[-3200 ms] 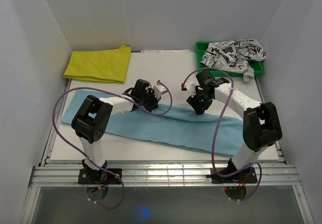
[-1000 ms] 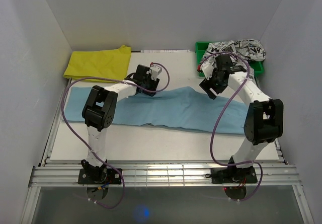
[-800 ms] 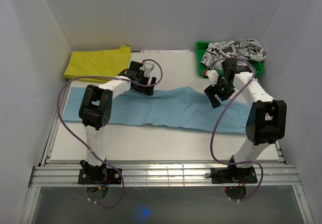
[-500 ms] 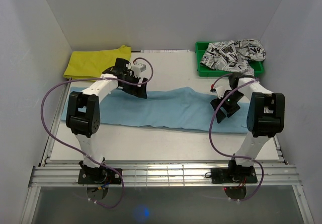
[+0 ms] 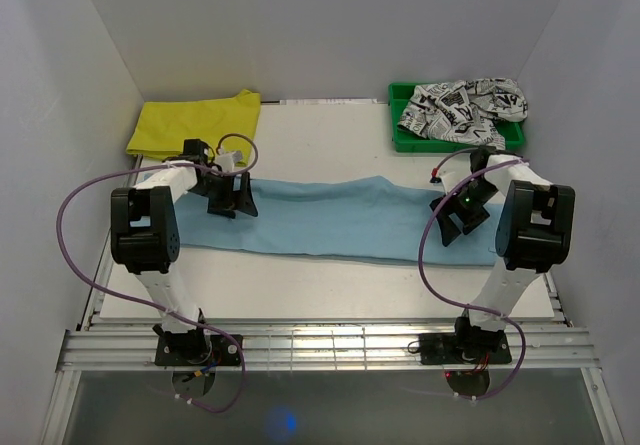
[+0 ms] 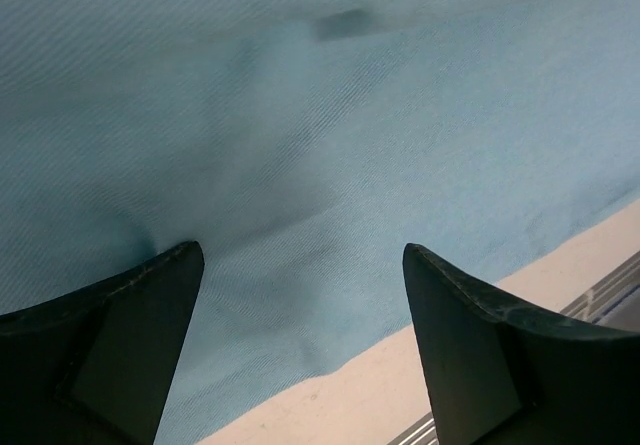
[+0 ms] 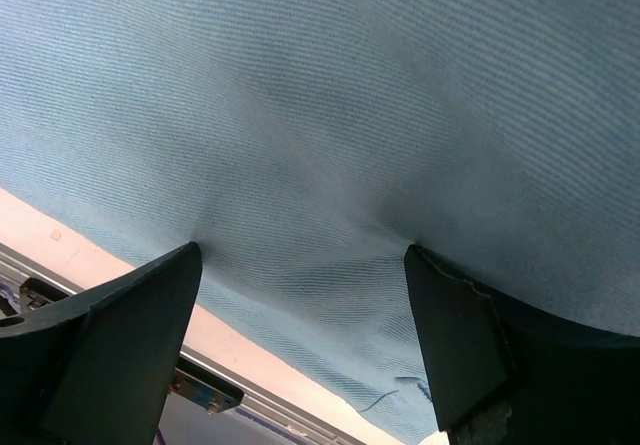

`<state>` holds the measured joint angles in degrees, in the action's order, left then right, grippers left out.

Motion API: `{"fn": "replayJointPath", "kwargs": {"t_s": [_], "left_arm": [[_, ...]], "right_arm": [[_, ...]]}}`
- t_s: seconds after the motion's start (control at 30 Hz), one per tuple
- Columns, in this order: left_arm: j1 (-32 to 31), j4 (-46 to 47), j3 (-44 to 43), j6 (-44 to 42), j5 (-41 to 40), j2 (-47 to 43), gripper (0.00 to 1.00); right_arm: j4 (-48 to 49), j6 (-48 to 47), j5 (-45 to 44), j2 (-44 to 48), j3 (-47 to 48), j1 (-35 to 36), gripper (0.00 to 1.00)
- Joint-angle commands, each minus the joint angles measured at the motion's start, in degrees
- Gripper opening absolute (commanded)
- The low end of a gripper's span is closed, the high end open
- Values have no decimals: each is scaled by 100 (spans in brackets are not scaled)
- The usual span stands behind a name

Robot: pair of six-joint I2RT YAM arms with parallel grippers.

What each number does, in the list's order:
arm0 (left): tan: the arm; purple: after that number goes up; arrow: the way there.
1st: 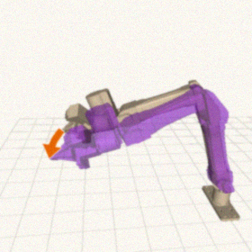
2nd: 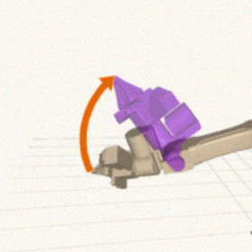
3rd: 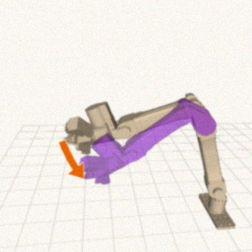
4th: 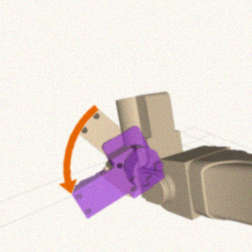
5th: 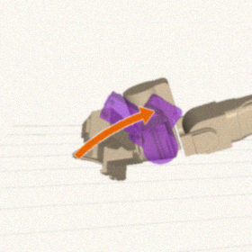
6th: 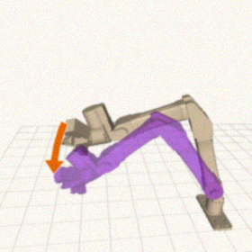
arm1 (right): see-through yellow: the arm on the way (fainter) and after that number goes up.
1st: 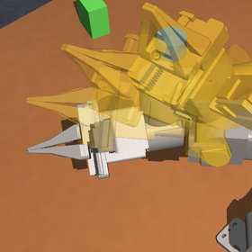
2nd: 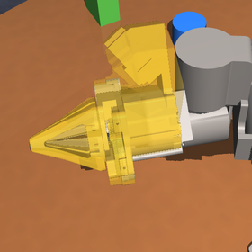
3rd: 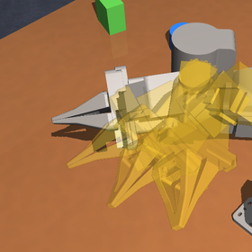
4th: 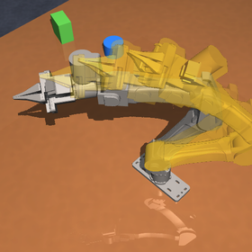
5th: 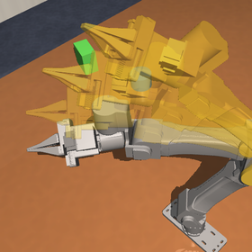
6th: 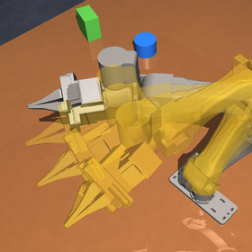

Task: Fold and stack the trousers
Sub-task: Fold the trousers

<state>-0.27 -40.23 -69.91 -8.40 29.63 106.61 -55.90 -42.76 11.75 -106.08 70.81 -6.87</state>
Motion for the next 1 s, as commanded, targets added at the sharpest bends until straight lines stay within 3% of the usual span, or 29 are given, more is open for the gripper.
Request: {"fn": "replayJointPath", "kwargs": {"t_s": [0.0, 0.1, 0.13, 0.23, 0.3, 0.33, 0.4, 0.47, 0.63, 0.8, 0.97], "left_arm": [[572, -258, 48, -222, -420, 195, 94], [546, -65, -84, -522, 628, -376, 88], [528, -21, -189, -461, 1267, -456, 86], [449, -11, -435, 72, 2209, -422, 77], [432, 443, -410, 653, 2555, -395, 77], [440, 768, -288, 1065, 2783, -430, 78], [414, 1962, 274, 2295, 2917, -596, 80], [292, 3041, 591, 2990, 2944, -606, 80], [177, 3846, 523, 4056, 2724, 77, 82], [431, 4453, -40, 4469, 2619, 957, 82], [862, 4137, -392, 4093, 2197, 1766, 82]], "right_arm": [[862, -610, -1143, -326, 55, -288, 89], [143, -331, 329, -133, 1108, -139, 81], [-16, -233, 711, -88, 1389, -52, 79], [-413, 309, 2144, -61, 2383, 509, 68], [-203, 811, 3230, -123, 2719, 678, 65], [50, 1544, 3542, -141, 2684, 914, 65], [1200, 2435, 4296, -272, 2379, 1117, 56], [1895, 3348, 4528, -439, 2219, 1546, 51], [2917, 4178, 4863, -1388, 2411, 2294, 46], [3138, 4075, 4137, -2302, 2745, 2349, 34], [2997, 3706, 3343, -2979, 2947, 1962, 26]]}}
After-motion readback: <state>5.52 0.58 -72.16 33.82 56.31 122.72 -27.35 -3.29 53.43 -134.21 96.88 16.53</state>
